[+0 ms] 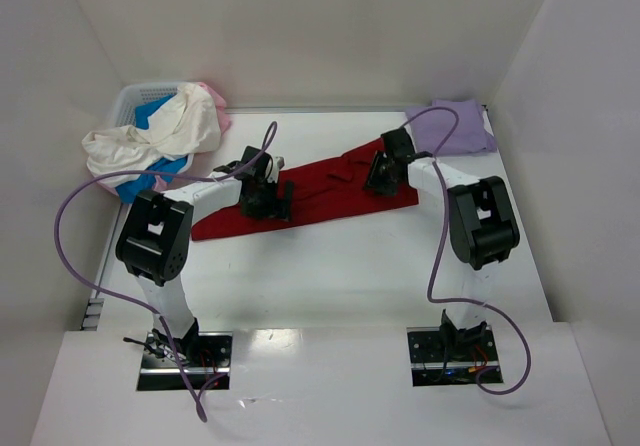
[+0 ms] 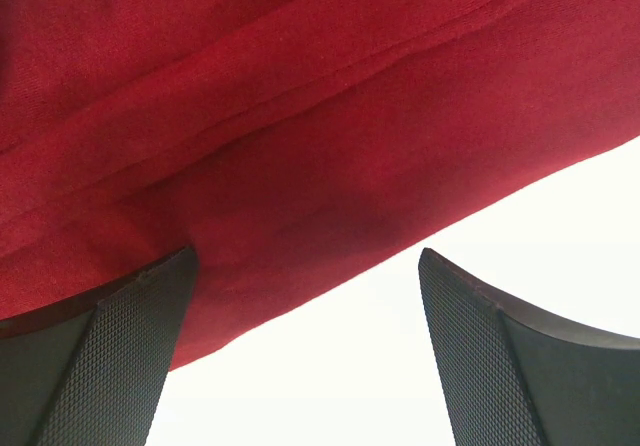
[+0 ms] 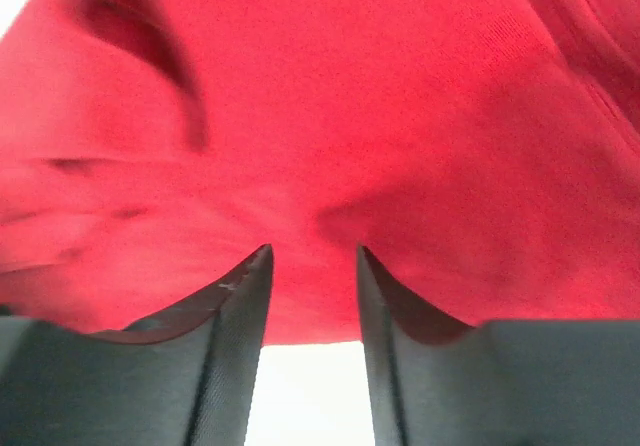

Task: Fold and stack the t-shirts
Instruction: Fold the other side of the tshirt into a rectangle

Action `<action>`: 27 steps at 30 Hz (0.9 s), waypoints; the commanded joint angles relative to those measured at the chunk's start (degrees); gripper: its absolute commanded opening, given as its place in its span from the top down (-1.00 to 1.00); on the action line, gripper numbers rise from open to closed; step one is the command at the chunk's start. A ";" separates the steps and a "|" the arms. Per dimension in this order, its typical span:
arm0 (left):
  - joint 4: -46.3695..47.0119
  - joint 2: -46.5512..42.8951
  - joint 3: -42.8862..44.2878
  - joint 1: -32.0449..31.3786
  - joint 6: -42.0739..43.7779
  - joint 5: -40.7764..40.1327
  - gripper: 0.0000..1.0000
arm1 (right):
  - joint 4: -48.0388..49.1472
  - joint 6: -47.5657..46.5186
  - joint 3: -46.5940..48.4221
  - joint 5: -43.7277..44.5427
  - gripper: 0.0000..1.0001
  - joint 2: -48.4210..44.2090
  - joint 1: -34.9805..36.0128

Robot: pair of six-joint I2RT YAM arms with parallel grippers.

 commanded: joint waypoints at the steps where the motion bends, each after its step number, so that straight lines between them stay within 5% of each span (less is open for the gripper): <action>1: -7.16 1.86 -0.97 -0.51 -0.66 -0.01 -1.00 | 4.08 -1.07 8.69 -4.86 0.07 -0.45 0.14; 11: -7.16 2.92 -0.45 -0.51 -0.13 -0.01 -1.00 | 3.74 0.52 18.55 -9.26 -0.02 9.48 0.75; 21: -6.63 3.44 -0.45 -0.51 -0.13 0.51 -1.00 | 2.94 0.51 18.12 -6.53 -0.02 13.26 2.95; 27: -6.63 3.44 -0.45 -0.51 -0.13 0.51 -1.00 | 4.18 1.57 20.32 -7.15 0.47 15.64 4.27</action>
